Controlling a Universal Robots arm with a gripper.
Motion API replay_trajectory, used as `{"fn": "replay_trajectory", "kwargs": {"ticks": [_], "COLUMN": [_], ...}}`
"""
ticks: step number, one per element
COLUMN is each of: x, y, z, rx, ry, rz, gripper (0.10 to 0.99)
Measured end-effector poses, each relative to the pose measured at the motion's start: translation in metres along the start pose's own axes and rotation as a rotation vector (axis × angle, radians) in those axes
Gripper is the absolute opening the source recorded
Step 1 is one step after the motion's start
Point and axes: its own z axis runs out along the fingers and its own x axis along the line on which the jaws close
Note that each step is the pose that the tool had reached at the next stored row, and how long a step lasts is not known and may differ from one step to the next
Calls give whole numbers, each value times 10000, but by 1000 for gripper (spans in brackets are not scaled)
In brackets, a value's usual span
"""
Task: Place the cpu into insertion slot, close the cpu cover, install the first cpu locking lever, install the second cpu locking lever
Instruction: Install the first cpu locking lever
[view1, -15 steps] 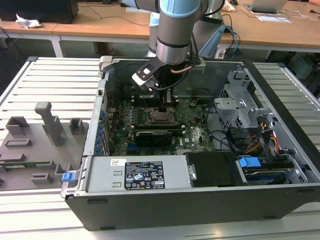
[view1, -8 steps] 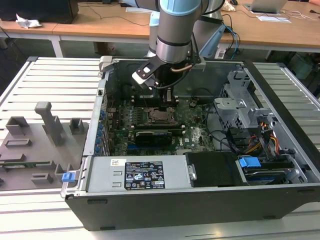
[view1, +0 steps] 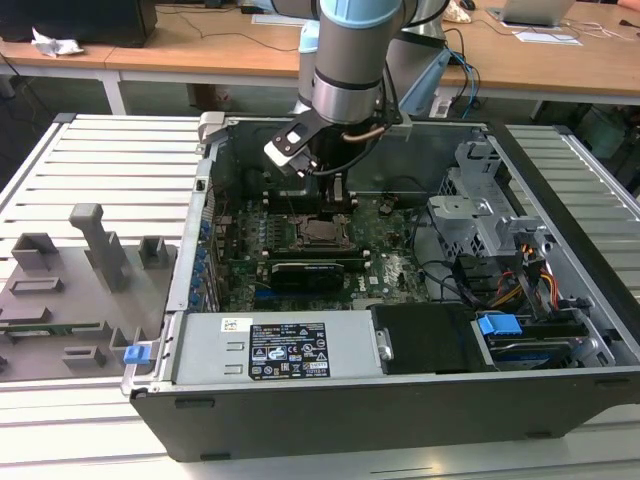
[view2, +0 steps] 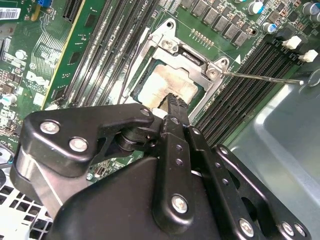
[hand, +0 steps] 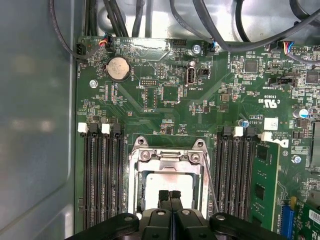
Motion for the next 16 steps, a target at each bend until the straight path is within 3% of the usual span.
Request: {"fn": "replay_trajectory", "kwargs": {"ticks": [16], "x": [0], "y": [-1], "z": [-36], "rx": [-1], "ry": [2], "rz": [29], "gripper": [106]}}
